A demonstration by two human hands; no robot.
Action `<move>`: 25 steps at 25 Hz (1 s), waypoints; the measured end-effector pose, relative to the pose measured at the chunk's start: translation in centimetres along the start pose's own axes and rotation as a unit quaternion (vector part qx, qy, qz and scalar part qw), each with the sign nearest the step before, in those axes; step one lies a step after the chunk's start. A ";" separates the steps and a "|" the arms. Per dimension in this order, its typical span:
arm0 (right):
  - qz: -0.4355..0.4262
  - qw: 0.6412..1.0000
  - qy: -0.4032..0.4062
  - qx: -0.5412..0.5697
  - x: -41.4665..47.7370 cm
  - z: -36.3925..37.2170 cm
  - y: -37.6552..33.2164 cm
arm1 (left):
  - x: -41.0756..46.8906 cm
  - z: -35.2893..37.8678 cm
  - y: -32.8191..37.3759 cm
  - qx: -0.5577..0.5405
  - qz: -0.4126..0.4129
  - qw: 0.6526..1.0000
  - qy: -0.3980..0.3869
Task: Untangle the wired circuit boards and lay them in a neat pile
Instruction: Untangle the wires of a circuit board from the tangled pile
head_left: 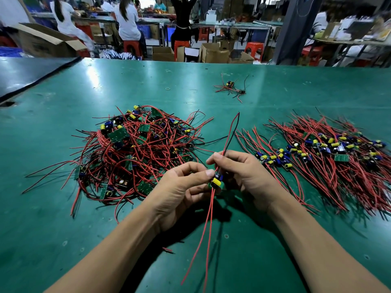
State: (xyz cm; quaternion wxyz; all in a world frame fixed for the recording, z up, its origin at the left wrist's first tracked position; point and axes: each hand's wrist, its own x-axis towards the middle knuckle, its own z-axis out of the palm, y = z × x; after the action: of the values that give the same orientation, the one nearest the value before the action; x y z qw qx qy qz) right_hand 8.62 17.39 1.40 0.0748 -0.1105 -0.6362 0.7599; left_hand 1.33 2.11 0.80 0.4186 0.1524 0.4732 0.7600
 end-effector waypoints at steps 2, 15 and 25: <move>0.001 1.000 -0.001 0.006 -0.1 0.1 0.1 | 0.1 -0.1 -0.2 0.024 0.000 1.000 -0.001; -0.021 0.991 0.130 -0.018 0.7 0.1 -0.1 | 0.2 0.4 -1.1 0.136 0.046 0.989 0.021; 0.045 0.995 0.073 0.043 0.7 -0.2 -0.2 | -0.2 0.8 -1.5 0.182 0.079 0.978 0.056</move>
State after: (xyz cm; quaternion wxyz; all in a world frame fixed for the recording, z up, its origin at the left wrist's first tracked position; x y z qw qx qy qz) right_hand 7.95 17.80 1.53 0.0912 -0.1905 -0.5904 0.7790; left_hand 2.73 2.78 -0.06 0.2951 0.2199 0.6131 0.6990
